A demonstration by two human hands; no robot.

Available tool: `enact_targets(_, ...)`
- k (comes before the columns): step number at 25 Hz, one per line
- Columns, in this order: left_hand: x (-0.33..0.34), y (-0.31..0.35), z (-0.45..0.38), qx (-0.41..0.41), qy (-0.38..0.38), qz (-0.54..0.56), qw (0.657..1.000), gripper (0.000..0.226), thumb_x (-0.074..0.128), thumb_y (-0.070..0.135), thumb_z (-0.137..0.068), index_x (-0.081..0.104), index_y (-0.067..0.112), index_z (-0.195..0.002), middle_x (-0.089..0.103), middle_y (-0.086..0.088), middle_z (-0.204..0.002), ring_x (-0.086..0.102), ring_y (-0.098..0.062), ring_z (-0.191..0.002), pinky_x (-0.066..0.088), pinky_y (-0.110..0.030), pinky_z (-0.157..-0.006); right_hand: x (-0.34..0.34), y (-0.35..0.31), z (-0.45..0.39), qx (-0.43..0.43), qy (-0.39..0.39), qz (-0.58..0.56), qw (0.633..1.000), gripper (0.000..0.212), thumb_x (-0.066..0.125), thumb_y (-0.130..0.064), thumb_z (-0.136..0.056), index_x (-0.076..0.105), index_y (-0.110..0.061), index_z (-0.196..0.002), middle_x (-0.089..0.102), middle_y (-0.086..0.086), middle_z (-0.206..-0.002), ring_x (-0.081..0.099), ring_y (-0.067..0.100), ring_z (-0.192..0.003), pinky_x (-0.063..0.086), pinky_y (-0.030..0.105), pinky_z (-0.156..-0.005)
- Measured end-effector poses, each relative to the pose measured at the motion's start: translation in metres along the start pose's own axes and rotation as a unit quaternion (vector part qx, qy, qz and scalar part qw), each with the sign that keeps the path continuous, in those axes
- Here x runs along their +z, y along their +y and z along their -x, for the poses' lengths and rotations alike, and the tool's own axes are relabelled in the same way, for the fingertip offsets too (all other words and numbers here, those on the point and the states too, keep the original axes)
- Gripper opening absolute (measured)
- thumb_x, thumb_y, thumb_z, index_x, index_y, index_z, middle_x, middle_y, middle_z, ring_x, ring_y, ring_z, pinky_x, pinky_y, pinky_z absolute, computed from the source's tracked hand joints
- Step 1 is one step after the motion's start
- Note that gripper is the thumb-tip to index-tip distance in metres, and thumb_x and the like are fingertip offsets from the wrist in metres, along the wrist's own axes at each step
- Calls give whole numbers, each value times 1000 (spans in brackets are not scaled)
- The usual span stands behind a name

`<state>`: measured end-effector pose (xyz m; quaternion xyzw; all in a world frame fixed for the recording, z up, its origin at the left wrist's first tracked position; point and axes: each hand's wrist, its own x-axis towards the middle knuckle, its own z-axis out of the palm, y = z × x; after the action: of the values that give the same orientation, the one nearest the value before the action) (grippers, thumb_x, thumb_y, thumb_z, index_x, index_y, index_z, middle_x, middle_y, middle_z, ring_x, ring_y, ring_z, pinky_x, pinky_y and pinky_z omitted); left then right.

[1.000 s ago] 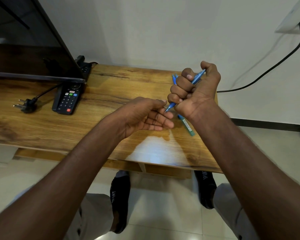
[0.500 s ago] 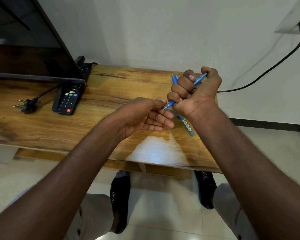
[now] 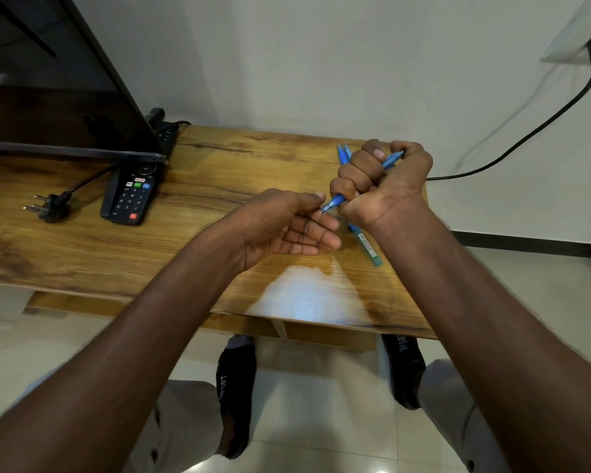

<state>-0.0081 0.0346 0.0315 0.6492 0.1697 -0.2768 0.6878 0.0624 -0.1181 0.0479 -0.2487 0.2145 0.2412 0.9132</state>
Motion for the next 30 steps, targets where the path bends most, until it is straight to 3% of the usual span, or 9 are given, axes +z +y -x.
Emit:
enact_targets(9,2,0,2,1,0,-10,1000,45,50,41,-108,80,9,-97,81,-19,-101,79,-19,-88,63,-30,-78,-1,-1,0,5,4,-48,999,48,35,-40,-96,38,-18,-53,18,-7,-46,13,13,-35,18,21,-39)
enact_targets(15,3,1,3,9,8,-15,1000,37,58,38,-105,78,7,-103,81,-17,-101,80,-21,-93,63,-30,-81,5,1,4,-84,-56,66,993,48,35,-47,-95,38,-20,-57,15,-7,-47,10,13,-39,18,21,-43)
enact_targets(18,4,1,4,11,17,-20,1000,34,60,35,-104,78,6,-105,81,-17,-101,80,-23,-94,61,-33,-86,5,5,7,-86,-76,97,989,56,34,-58,-100,42,-18,-62,17,-7,-48,10,12,-40,15,21,-45)
enact_targets(22,5,1,5,13,25,-19,999,33,62,34,-104,77,5,-105,81,-17,-100,79,-22,-91,61,-33,-84,6,7,9,-113,-65,101,986,47,33,-48,-98,38,-19,-61,16,-6,-47,8,13,-41,15,21,-46)
enact_targets(27,5,1,4,11,31,-23,999,30,62,32,-104,78,7,-102,81,-16,-99,79,-20,-89,60,-32,-83,8,10,12,-118,-87,128,981,58,33,-58,-103,40,-18,-62,18,-6,-47,9,12,-40,14,20,-45)
enact_targets(30,5,0,3,6,32,-12,999,30,61,32,-105,78,7,-103,81,-16,-98,79,-21,-89,61,-32,-84,9,12,12,-139,-89,144,976,56,31,-53,-104,39,-17,-61,18,-6,-46,8,12,-40,15,20,-46)
